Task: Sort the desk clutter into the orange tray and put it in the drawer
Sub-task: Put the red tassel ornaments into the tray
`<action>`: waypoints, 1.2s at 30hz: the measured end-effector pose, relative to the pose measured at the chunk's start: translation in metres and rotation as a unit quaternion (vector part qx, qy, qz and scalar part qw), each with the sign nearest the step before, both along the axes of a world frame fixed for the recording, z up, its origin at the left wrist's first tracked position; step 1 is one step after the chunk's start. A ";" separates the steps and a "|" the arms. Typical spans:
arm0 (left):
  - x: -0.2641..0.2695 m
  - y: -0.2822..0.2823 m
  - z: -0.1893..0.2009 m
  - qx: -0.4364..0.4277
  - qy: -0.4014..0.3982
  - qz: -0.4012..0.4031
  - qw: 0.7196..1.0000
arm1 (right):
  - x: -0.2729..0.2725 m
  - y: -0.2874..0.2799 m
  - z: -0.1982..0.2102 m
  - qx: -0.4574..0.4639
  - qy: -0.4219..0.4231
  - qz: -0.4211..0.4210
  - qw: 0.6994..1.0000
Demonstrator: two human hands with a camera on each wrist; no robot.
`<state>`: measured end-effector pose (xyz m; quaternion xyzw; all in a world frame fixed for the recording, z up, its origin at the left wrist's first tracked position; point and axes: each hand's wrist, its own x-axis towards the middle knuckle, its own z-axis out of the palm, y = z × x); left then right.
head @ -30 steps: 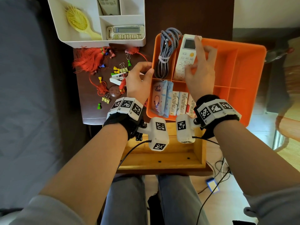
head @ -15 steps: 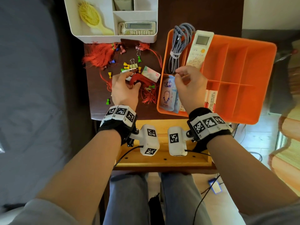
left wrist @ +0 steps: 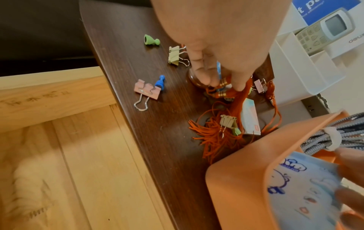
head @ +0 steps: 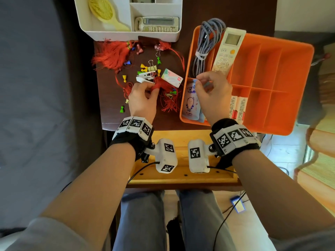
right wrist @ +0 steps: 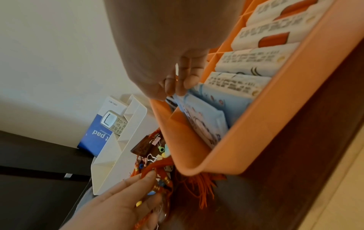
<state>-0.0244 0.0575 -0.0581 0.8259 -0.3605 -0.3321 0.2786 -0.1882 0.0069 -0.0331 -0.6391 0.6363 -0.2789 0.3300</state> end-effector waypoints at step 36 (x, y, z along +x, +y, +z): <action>0.043 0.020 0.011 -0.042 0.305 0.056 0.950 | 0.079 -0.002 -0.012 -0.024 0.471 0.327 0.819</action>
